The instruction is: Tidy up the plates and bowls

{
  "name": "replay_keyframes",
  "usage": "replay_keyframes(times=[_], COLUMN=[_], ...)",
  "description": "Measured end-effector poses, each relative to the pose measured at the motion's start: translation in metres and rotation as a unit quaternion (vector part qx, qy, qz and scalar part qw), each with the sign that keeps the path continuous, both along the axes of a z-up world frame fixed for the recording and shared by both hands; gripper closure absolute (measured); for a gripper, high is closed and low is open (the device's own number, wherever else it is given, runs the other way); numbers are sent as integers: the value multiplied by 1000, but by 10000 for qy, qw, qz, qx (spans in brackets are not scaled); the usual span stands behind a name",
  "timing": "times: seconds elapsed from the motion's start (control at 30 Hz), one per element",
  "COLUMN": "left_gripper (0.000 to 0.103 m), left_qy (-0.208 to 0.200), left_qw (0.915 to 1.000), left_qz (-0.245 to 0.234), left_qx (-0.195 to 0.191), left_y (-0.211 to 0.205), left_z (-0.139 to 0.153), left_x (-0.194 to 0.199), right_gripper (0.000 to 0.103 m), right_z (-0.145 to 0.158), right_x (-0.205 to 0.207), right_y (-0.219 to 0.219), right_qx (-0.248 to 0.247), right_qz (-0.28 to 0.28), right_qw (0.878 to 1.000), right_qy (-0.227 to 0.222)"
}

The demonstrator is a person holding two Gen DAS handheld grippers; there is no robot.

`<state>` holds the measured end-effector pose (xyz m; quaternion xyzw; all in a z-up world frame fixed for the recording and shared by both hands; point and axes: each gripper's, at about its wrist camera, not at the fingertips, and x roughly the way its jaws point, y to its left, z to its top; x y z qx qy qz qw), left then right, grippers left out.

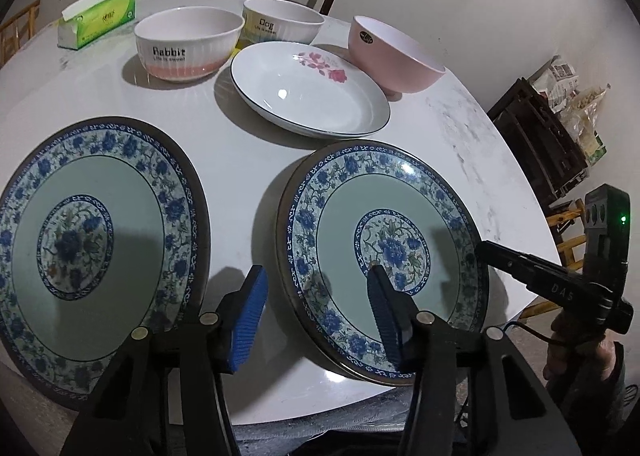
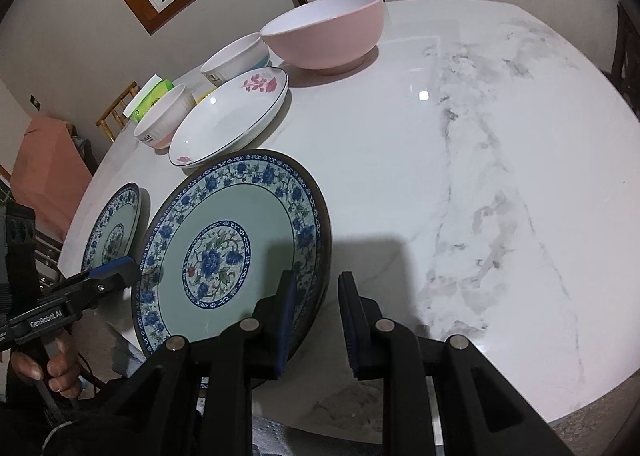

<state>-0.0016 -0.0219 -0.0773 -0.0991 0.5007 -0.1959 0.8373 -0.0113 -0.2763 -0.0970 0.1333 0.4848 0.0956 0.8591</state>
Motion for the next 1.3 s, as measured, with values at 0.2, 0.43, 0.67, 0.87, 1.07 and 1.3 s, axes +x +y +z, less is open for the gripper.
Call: replay_keyframes(times=[0.2,0.43,0.67,0.87,1.07,1.3], left_gripper=[60,65,72,83,84,84], left_qy=[137,245,282,181,103,37], left_qw=[9999,9996,9995,9997,9996,9996], left_qz=[30,52,10,52,51,46], left_qx=[-98,-151,-122,145,242,261], left_y=[3,2,-1,-2,-1,1], left_z=[-8,-13,-16,-15,-12,-6], left_x=[6,10,12,9,7,5], right_gripper=[81,80,82,85,85,85], right_z=[-9,-13,-15,-14,-12,-6], right_x=[3,6,11,10,7,2], right_y=[-9,-15,-9,-4,-3,0], right_qx=[418,630,718,471,487,476], right_qz=[-23,-35,44,-4,-87,-129], right_qw=[9991,9980,9974,9989,9988,9988], right_qy=[70,40,-5,-31,-10,-43])
